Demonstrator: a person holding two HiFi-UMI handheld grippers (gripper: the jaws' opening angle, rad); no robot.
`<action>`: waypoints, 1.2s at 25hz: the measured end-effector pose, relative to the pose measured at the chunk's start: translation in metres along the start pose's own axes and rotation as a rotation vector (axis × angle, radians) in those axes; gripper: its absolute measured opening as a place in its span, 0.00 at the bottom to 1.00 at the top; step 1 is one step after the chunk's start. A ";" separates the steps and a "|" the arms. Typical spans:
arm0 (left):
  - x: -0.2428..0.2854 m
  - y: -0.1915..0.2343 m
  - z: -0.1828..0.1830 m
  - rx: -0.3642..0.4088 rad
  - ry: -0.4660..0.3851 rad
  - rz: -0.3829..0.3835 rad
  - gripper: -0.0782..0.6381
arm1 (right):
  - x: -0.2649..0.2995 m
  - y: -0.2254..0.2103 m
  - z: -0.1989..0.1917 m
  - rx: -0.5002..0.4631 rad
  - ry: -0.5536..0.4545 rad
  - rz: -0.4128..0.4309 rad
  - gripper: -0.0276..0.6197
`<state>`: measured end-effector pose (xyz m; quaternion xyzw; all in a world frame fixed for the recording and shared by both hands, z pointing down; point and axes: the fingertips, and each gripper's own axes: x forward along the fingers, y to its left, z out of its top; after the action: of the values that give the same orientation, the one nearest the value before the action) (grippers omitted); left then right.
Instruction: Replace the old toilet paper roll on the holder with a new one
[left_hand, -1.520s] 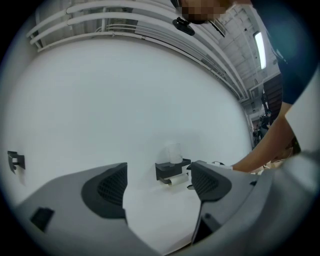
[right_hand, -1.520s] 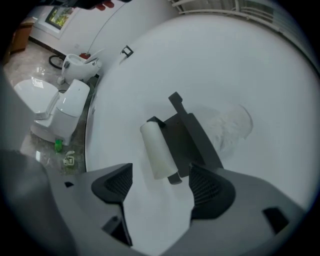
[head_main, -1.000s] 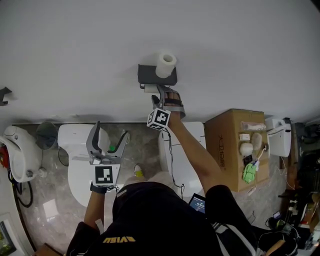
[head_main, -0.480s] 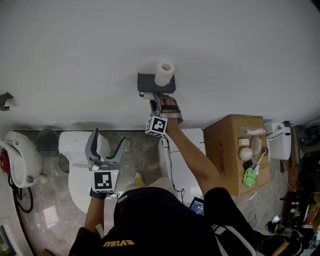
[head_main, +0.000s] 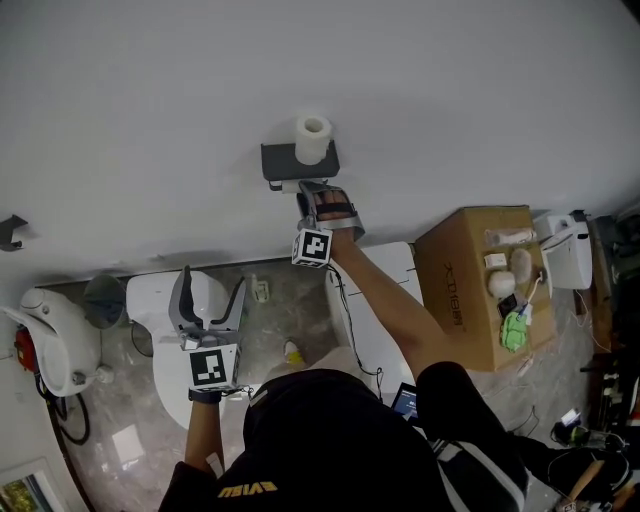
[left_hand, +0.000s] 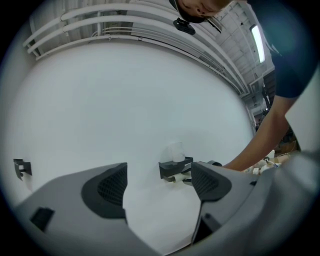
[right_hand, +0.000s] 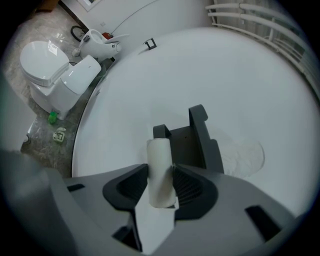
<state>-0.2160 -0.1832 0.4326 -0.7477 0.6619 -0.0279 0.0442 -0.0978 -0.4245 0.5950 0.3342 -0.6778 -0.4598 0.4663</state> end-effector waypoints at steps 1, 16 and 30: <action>0.000 -0.001 0.000 -0.001 0.000 -0.001 0.66 | 0.000 0.000 -0.001 -0.001 0.003 -0.001 0.28; 0.004 -0.003 0.002 -0.008 0.006 -0.020 0.66 | 0.001 -0.006 -0.018 -0.016 0.037 -0.019 0.28; 0.006 -0.010 -0.002 0.035 0.009 -0.059 0.66 | -0.009 -0.009 -0.035 -0.029 0.066 -0.034 0.27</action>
<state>-0.2057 -0.1884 0.4353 -0.7659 0.6393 -0.0442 0.0535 -0.0611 -0.4305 0.5882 0.3540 -0.6495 -0.4662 0.4852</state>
